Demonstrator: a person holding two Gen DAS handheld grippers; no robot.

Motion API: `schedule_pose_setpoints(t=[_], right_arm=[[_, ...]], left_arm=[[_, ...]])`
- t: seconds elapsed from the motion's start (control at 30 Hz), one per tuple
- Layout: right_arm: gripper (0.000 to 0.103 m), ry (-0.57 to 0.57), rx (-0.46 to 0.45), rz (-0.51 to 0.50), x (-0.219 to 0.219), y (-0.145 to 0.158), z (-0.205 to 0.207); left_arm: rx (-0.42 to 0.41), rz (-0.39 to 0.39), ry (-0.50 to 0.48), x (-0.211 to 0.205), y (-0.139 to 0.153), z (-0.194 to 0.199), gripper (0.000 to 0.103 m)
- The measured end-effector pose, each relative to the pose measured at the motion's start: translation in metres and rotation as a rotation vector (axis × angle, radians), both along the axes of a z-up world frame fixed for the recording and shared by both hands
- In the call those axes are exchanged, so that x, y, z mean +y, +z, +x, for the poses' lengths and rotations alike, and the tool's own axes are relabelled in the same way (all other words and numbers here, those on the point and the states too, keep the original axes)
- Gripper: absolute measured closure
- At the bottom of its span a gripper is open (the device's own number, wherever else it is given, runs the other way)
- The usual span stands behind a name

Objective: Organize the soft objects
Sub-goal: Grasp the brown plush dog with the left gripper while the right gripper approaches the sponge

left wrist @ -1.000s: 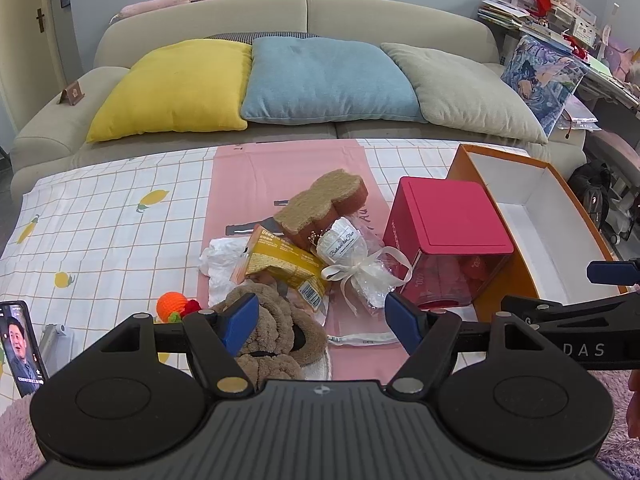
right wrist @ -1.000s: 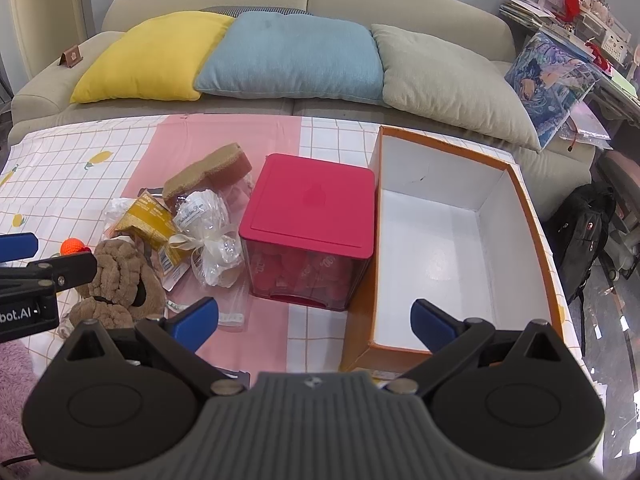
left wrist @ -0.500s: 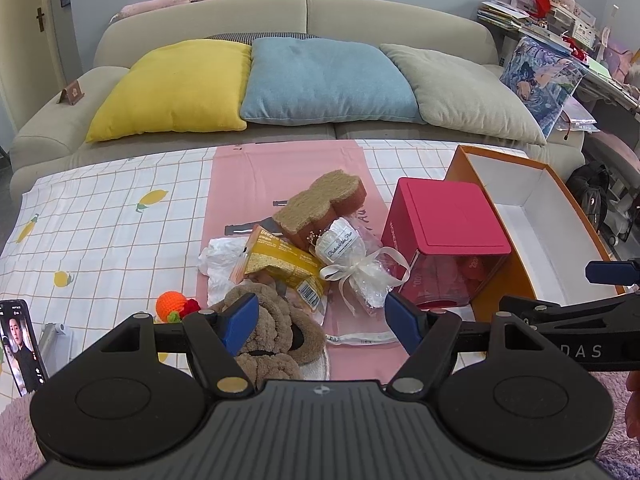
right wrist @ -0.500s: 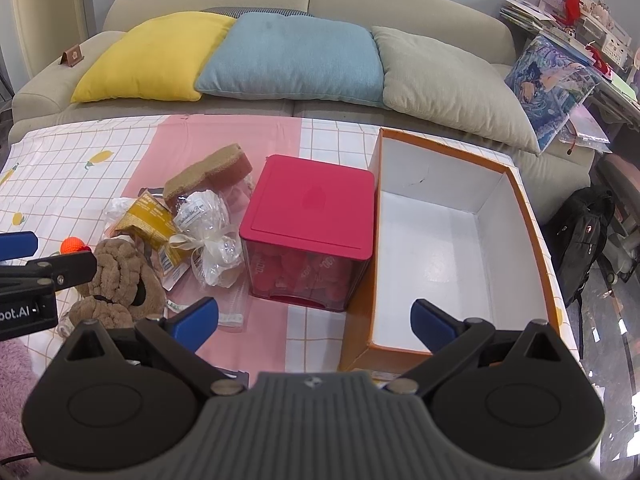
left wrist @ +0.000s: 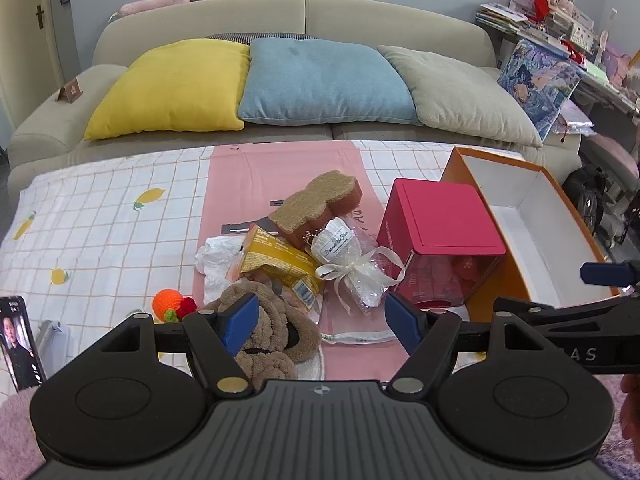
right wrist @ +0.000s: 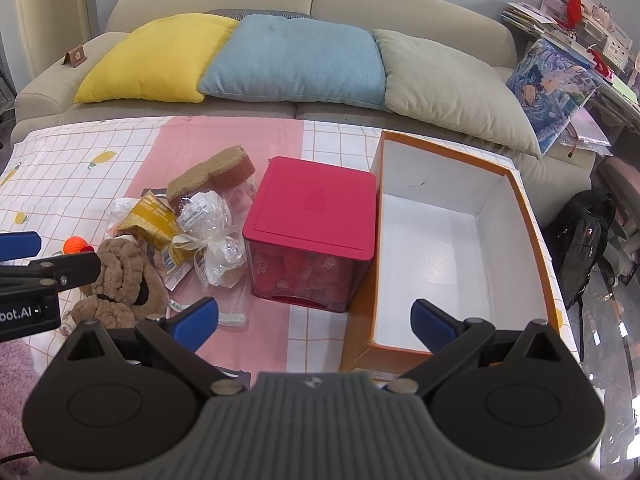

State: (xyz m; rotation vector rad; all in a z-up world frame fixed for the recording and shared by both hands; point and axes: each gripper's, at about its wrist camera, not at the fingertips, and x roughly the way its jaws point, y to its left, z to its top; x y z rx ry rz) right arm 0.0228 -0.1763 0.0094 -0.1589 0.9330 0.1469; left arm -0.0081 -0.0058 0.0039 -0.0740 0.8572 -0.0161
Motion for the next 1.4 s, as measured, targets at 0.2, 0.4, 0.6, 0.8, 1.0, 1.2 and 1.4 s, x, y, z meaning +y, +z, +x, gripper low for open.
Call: schedule_pose_setpoints(t=[0.2, 0.4, 0.6, 0.8, 1.0, 1.2, 1.4], right_arm=[[0.003, 0.044, -0.017, 0.037, 0.0, -0.007, -0.002], [0.003, 0.093, 0.01, 0.044, 0.01, -0.024, 0.0], [0.018, 0.164, 0.064, 0.032, 0.023, -0.046, 0.003], [0.021, 0.195, 0.111, 0.017, 0.033, -0.067, 0.011], [0.021, 0.212, 0.124, 0.027, 0.04, -0.074, 0.02], [0.021, 0.23, 0.118, 0.03, 0.045, -0.074, 0.023], [0.021, 0.241, 0.13, 0.025, 0.049, -0.078, 0.027]], left_arm=[[0.007, -0.086, -0.05, 0.01, -0.004, -0.002, 0.018], [0.08, -0.094, 0.002, 0.03, -0.023, -0.002, 0.035], [0.17, -0.108, 0.05, 0.059, -0.054, 0.004, 0.036], [0.139, -0.038, 0.02, 0.062, -0.073, 0.021, 0.033], [0.143, 0.064, 0.024, 0.047, -0.099, 0.046, 0.028], [0.201, 0.124, 0.055, 0.039, -0.123, 0.056, 0.028], [0.219, 0.119, 0.057, 0.039, -0.133, 0.056, 0.04]])
